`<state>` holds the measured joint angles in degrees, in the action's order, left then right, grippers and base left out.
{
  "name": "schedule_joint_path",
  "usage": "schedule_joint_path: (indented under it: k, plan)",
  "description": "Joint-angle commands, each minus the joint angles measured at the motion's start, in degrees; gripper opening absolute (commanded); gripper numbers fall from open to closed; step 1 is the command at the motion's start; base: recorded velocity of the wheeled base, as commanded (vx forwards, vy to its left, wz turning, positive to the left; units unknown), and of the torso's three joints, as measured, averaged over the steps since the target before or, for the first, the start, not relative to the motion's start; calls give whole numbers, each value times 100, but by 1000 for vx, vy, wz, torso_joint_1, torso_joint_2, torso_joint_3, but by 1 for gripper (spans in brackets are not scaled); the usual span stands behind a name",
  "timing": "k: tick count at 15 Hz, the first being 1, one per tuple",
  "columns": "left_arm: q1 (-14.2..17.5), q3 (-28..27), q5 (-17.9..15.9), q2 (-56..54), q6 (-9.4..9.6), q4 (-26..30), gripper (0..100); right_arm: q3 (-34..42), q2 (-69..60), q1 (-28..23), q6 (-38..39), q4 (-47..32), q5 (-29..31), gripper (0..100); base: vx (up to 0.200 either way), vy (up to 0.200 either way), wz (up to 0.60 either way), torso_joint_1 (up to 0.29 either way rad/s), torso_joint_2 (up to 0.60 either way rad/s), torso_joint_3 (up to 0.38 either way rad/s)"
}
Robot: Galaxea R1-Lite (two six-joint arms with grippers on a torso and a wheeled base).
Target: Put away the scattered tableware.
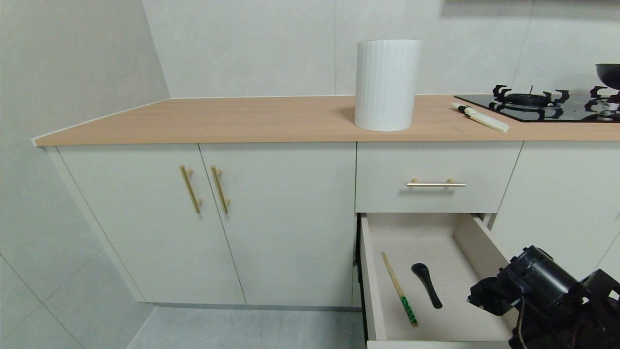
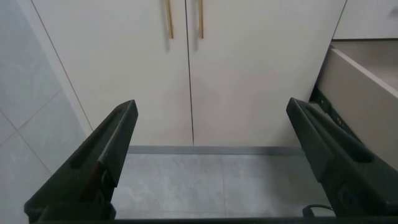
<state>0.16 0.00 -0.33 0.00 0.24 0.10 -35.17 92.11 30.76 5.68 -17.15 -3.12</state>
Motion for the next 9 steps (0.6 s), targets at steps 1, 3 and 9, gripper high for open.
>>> schedule_joint_path:
  k: [1,3,9]
  plan:
    - [2,0,-2,0,2,-1,100,-95,149,0,161,28,75,100,0,0,0,0,0,0]
    - [2,0,-2,0,2,-1,100,-157,290,-70,284,72,233,100,0,0,0,0,0,0]
    - [2,0,-2,0,2,-1,100,-157,527,-202,522,555,567,100,0,0,0,0,0,0]
